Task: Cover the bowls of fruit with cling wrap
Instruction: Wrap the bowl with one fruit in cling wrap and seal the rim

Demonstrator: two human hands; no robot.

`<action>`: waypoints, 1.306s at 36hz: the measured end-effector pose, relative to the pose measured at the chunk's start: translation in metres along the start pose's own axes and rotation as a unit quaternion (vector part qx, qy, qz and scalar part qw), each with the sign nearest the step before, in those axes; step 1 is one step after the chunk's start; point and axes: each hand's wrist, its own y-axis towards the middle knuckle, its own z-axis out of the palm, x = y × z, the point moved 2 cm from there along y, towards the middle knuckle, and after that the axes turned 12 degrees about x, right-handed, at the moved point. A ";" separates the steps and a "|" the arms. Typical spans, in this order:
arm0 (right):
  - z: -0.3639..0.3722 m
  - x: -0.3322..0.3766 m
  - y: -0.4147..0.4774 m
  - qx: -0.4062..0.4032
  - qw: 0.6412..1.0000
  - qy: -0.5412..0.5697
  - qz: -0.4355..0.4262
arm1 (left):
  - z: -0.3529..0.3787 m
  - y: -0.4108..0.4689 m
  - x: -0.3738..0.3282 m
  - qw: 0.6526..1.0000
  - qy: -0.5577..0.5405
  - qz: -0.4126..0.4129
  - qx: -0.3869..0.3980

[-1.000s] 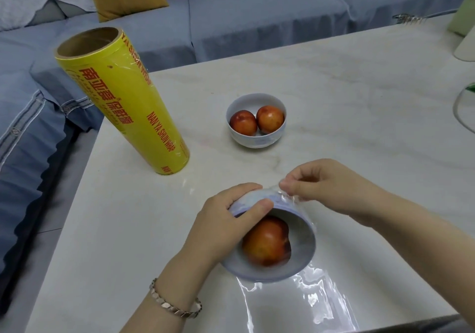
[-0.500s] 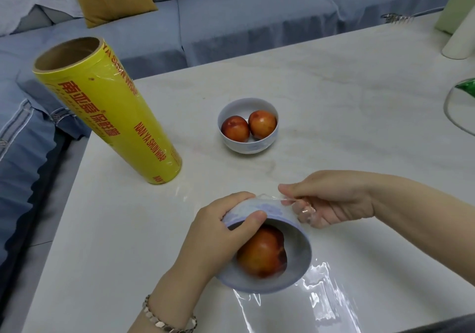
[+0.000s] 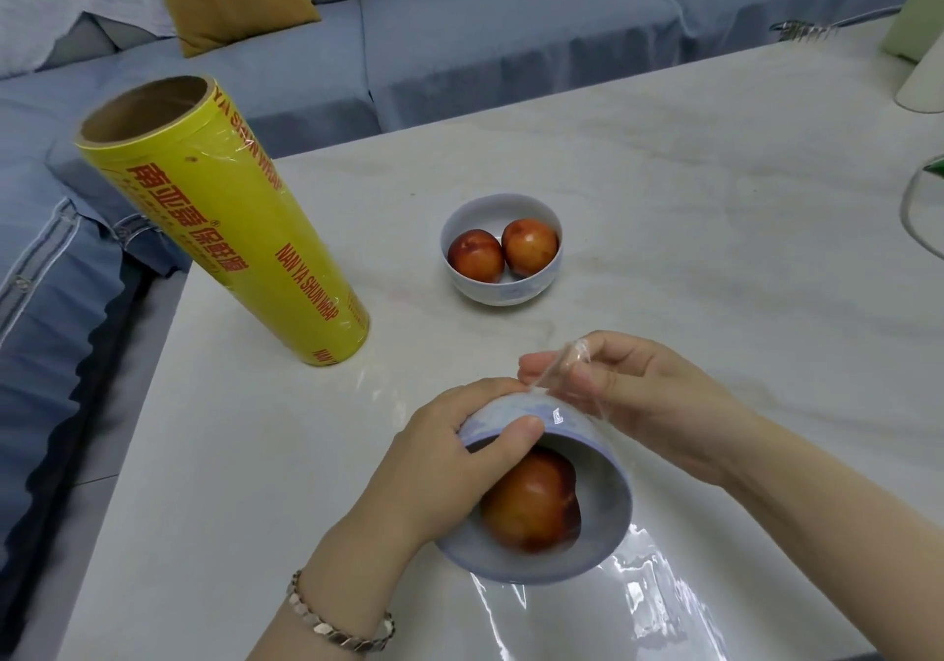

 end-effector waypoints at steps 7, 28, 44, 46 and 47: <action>0.005 -0.004 0.008 -0.116 0.993 0.000 -0.028 | 0.001 0.001 -0.001 1.000 0.000 0.020 0.007; 0.017 -0.010 0.018 -0.170 0.974 -0.057 0.135 | 0.003 -0.013 0.002 0.996 0.006 0.062 -0.060; -0.015 0.001 0.005 -0.236 0.949 -0.191 0.089 | 0.002 -0.014 0.003 0.996 0.000 0.077 -0.048; -0.018 0.008 -0.007 -0.269 0.929 -0.256 0.005 | 0.003 -0.014 0.005 0.996 -0.007 0.070 -0.046; -0.016 0.011 -0.014 -0.273 0.913 -0.299 -0.044 | 0.003 -0.013 0.006 0.997 -0.010 0.066 -0.045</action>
